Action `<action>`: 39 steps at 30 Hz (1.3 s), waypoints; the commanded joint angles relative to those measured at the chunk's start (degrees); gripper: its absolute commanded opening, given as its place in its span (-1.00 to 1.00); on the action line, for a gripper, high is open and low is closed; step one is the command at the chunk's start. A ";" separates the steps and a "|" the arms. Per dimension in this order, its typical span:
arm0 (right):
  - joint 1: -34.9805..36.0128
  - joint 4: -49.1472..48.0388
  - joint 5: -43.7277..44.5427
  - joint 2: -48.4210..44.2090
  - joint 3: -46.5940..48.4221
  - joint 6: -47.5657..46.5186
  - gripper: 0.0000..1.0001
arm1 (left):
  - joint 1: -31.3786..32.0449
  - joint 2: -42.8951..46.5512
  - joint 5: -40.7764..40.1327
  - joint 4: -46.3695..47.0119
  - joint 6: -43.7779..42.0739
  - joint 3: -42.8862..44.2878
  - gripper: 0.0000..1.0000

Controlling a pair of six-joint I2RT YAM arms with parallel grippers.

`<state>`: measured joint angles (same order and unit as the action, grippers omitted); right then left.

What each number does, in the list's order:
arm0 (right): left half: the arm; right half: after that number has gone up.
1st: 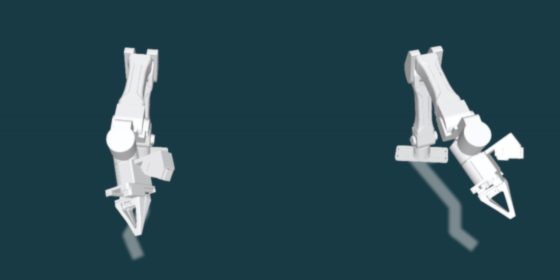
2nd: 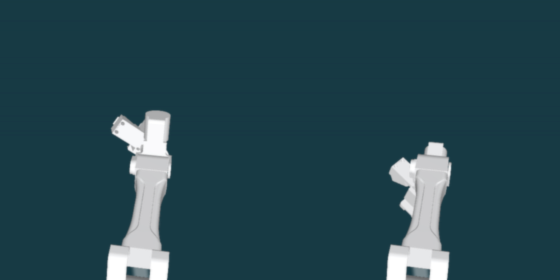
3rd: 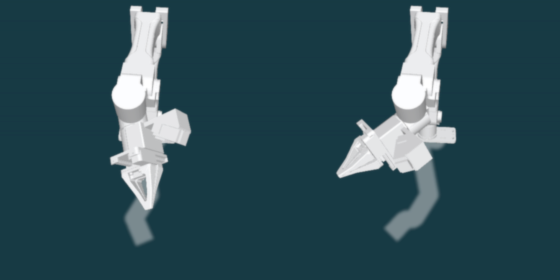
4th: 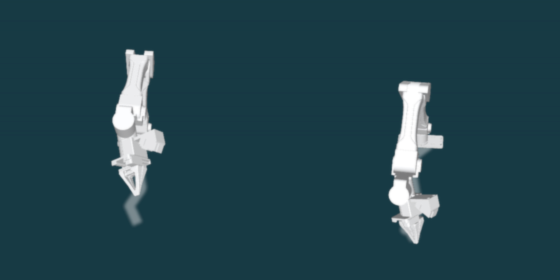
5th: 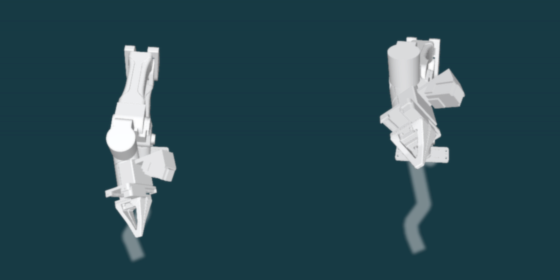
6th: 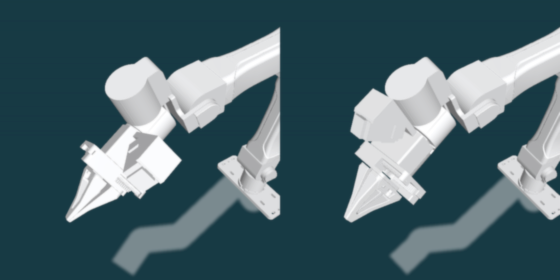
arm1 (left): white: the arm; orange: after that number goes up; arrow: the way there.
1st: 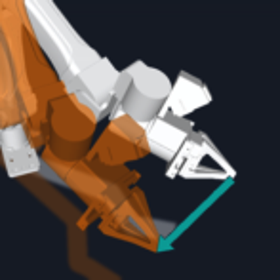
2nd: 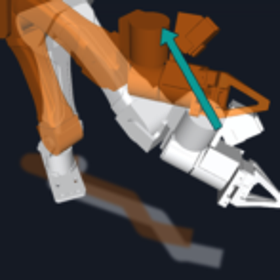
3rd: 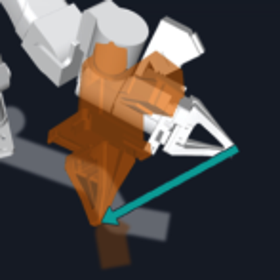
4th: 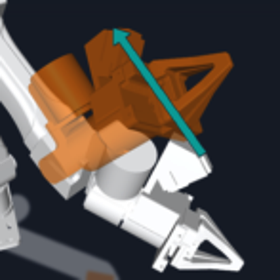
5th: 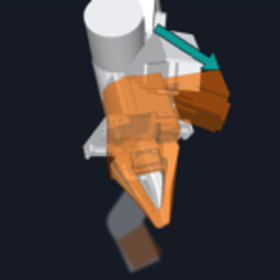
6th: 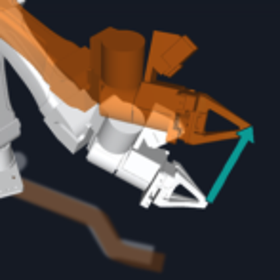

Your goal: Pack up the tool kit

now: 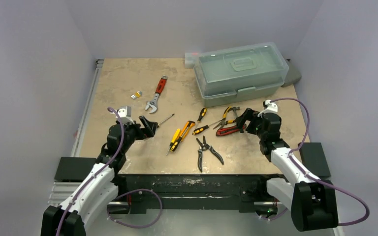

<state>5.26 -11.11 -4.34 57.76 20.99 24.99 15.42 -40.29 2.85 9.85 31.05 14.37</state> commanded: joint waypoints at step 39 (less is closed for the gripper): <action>-1.02 30.90 19.17 14.61 52.93 -6.21 0.98 | 14.12 -32.10 3.82 12.32 10.49 25.44 0.97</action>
<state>5.21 13.45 8.54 66.04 64.99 23.33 28.67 -68.93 8.84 17.34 40.01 34.89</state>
